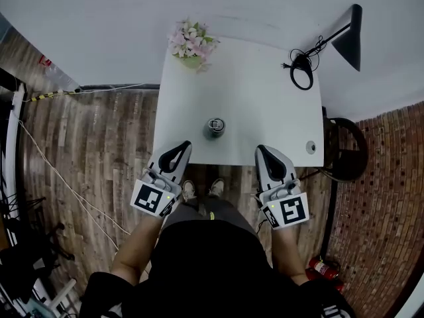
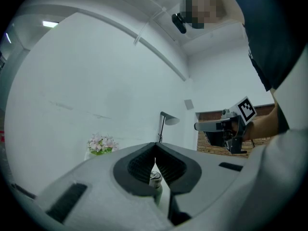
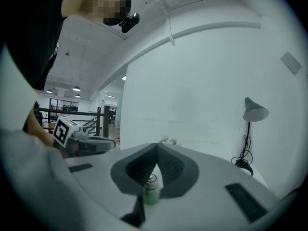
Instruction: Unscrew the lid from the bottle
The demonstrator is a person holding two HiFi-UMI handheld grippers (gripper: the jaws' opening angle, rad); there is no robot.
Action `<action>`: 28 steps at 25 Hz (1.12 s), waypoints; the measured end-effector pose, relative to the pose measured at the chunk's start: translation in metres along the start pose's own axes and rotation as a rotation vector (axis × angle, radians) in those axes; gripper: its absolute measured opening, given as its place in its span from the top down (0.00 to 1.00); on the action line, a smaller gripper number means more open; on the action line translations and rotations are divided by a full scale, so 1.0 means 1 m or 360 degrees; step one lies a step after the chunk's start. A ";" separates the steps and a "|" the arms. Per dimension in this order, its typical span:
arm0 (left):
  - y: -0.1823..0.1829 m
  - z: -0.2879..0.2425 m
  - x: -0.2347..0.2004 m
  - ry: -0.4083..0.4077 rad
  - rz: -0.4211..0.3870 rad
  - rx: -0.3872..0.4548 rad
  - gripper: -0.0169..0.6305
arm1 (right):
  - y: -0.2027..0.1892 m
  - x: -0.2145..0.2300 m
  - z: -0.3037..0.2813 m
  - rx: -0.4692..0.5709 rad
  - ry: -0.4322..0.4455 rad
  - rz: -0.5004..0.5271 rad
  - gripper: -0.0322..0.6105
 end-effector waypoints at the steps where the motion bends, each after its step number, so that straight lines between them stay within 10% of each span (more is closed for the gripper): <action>1: -0.005 -0.002 -0.001 -0.0004 -0.0004 -0.0014 0.94 | -0.003 0.002 -0.002 -0.0008 0.0004 -0.0002 0.93; 17: -0.115 -0.032 -0.019 -0.0077 0.0128 -0.0285 0.93 | -0.094 0.013 -0.049 -0.0161 0.0173 -0.0040 0.93; 25: -0.163 -0.051 -0.015 -0.0205 0.0190 -0.0369 0.55 | -0.124 0.011 -0.065 -0.0156 0.0287 -0.0050 0.90; 28: -0.177 -0.060 -0.014 -0.0239 0.0176 -0.0372 0.47 | -0.135 0.007 -0.068 -0.0165 0.0355 -0.0065 0.72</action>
Point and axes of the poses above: the fingertips, and each gripper's own axes: z backward along the fingers, x to its right, y out of its top, the point moved 7 cm from there along z, backward along the fingers, and after that the axes turned 12 degrees about x, right-handed, at the moved point
